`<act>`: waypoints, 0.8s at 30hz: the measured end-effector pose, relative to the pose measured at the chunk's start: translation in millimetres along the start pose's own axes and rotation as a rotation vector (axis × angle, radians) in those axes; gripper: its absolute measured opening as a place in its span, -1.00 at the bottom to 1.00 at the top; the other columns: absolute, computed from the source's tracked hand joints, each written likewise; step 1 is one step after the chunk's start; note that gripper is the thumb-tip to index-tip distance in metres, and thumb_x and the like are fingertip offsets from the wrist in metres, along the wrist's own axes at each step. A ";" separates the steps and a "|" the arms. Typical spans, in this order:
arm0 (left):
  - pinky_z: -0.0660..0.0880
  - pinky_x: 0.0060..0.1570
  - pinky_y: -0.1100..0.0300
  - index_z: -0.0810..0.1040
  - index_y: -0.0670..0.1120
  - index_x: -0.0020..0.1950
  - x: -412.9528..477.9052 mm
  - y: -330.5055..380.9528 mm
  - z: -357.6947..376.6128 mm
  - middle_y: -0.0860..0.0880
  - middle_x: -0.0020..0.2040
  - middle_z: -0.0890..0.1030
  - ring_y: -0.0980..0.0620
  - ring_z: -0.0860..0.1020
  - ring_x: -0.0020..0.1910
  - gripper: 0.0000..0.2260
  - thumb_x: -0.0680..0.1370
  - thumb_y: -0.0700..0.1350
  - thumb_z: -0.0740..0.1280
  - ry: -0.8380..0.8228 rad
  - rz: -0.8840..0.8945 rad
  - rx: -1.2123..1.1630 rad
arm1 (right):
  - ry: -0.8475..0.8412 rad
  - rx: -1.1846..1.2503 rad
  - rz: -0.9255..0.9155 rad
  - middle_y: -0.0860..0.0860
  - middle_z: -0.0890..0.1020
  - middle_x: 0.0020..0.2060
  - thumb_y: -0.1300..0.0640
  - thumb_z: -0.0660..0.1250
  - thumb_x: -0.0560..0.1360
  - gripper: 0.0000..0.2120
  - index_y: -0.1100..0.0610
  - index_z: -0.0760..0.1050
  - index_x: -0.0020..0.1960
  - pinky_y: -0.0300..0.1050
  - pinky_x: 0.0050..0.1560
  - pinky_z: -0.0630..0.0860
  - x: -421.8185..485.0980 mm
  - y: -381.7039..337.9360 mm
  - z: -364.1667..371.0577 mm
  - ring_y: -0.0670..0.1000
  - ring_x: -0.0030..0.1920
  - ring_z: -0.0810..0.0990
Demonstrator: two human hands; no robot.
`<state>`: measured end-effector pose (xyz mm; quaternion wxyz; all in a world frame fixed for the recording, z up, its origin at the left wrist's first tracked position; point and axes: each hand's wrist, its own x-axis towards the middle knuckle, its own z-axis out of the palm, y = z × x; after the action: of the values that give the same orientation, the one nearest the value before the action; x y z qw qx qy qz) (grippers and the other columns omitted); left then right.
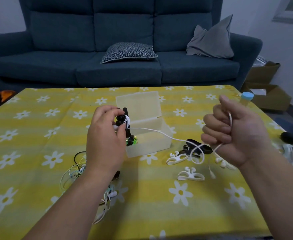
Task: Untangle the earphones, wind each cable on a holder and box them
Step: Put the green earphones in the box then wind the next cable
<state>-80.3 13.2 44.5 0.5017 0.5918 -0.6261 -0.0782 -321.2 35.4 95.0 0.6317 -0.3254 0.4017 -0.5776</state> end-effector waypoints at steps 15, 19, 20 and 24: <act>0.53 -0.04 0.25 0.59 -0.15 0.15 -2.8 17.4 -5.8 0.12 0.14 0.44 0.14 0.48 0.03 -0.75 0.51 -0.37 0.35 -0.013 0.301 -0.032 | 0.037 -1.851 0.356 0.12 0.68 -0.01 0.23 0.34 0.46 -0.81 0.13 0.68 0.02 -0.12 -0.08 0.57 15.9 28.1 -32.9 0.15 -0.03 0.64; 0.52 -0.04 0.27 0.58 -0.16 0.14 -10.3 32.4 -4.1 0.05 0.16 0.49 0.12 0.50 0.05 -0.75 0.51 -0.38 0.35 -0.078 0.377 -0.056 | 0.189 -1.705 -0.005 -0.05 0.61 0.18 0.29 0.28 0.45 -0.60 0.00 0.61 0.21 -0.11 0.11 0.53 17.4 35.6 -13.3 0.09 0.15 0.60; 0.52 -0.04 0.26 0.58 -0.15 0.14 -12.3 35.0 -3.1 0.03 0.16 0.50 0.12 0.50 0.07 -0.75 0.50 -0.38 0.35 -0.090 0.384 -0.063 | 0.127 -1.499 -0.076 -0.11 0.59 0.21 0.33 0.27 0.43 -0.53 -0.02 0.58 0.26 -0.13 0.10 0.53 15.7 37.7 -6.1 0.04 0.19 0.60; 0.51 -0.06 0.27 0.58 -0.15 0.13 -16.4 38.0 -0.4 0.01 0.15 0.51 0.14 0.49 0.11 -0.75 0.50 -0.38 0.34 -0.120 0.405 -0.091 | -0.339 -0.630 0.065 0.06 0.71 0.09 0.32 0.26 0.33 -0.51 0.08 0.61 0.22 -0.06 0.25 0.50 2.7 44.6 26.9 0.03 0.18 0.65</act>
<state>-108.5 37.7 62.1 0.4952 0.4251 -0.7567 -0.0388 -276.5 36.7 68.1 0.5762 -0.5824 0.4595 -0.3430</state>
